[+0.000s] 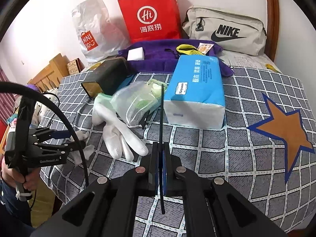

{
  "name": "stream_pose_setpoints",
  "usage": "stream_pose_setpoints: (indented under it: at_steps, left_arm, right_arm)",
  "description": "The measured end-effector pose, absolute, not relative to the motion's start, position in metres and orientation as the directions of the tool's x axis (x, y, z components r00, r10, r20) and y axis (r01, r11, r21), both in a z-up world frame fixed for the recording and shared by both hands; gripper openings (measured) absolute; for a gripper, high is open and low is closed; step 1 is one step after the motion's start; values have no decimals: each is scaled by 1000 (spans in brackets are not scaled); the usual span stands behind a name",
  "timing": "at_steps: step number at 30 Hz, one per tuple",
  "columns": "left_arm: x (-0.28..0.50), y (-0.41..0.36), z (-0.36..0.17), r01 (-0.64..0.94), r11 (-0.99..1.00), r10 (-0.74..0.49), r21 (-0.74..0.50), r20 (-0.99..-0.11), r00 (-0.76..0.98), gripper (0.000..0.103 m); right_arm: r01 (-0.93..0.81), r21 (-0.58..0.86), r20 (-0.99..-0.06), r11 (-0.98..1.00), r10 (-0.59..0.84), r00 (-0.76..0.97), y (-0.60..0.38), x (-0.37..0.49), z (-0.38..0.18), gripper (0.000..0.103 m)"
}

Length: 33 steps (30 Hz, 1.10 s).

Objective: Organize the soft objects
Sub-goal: 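Grasp the crumpled white tissue with the left gripper while the right gripper lifts the black strap, then carry the tissue and strap over the purple towel, opening the right gripper beside the yellow bag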

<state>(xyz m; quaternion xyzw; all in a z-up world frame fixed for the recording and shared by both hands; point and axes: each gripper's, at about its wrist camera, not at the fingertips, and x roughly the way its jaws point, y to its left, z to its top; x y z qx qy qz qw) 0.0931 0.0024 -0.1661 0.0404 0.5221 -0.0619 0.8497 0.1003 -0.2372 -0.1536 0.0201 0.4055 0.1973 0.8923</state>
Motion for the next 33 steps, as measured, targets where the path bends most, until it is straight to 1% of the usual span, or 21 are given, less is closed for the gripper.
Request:
stream_pose_setpoints:
  at_steps: [1,2,4,8,16,21,28,33]
  left_arm:
    - [93,4,-165,139,990,-58,7,-890,453,30]
    - [94,7,-163,135,991,-63,-2,-889,453,27]
    - [94,13,-160,134,990,-92,-35,-888,451,24]
    - [95,25,-150,125,988,-140,-93,-883,448,24]
    - [103,34,-123,98,992,-118,-81,-865,487,24]
    - [113,42,-110,77,990,-141,-118,-855,500,24]
    - [132,48,-88,55,993,-119,-106,-836,536,24]
    - [146,50,-74,41,996,-85,-75,-824,561,24]
  right_arm:
    - [-339,196,-716,920,371,591,-237,100,-153,3]
    - [-339,195,-715,920,370,593,-236,101,-153,3]
    - [-344,198,-711,918,376,594,-235,100,-152,3]
    - [-338,208,-712,918,379,591,-235,103,-150,3]
    - [-357,219,-705,908,400,586,-233,108,-135,3]
    - [-370,256,-696,893,436,571,-230,116,-124,3]
    - [-396,235,-691,888,439,574,-222,130,-108,3]
    - [-400,228,-685,887,439,581,-219,145,-98,3]
